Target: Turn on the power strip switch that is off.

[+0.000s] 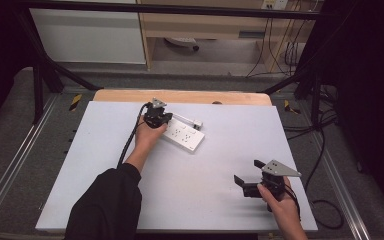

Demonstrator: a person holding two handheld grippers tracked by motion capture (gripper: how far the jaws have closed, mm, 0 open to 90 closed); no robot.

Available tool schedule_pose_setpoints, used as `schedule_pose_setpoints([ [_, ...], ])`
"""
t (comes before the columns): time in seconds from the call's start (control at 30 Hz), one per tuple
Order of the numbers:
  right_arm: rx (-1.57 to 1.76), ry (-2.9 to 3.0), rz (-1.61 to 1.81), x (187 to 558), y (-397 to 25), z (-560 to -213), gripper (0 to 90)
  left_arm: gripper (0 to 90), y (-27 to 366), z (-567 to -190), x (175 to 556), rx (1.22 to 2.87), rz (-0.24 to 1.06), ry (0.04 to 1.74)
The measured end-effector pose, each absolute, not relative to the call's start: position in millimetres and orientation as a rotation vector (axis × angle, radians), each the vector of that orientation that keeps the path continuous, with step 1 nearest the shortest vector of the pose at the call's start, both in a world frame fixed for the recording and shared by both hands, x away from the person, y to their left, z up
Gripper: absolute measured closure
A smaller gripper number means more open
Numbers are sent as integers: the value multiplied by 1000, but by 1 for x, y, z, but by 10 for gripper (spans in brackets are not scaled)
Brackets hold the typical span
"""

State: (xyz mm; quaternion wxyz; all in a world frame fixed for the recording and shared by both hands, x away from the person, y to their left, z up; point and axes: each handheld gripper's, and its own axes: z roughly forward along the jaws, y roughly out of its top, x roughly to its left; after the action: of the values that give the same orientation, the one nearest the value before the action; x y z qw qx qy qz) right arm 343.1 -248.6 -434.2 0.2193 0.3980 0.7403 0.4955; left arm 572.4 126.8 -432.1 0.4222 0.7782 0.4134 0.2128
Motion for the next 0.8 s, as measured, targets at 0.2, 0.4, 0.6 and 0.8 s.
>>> schedule_pose_setpoints([
  [0.2,1097,2053,1370,343,-249,-434,37,900,127,-433,573,1956,536,1032],
  [0.4,1099,2054,1368,343,-249,-434,37,900,128,-435,574,1955,540,1042],
  [0.6,1098,2058,1367,344,-248,-435,37,900,129,-437,575,1954,541,1048],
  [0.8,1098,2059,1367,344,-248,-435,37,900,130,-437,576,1958,541,1049],
])
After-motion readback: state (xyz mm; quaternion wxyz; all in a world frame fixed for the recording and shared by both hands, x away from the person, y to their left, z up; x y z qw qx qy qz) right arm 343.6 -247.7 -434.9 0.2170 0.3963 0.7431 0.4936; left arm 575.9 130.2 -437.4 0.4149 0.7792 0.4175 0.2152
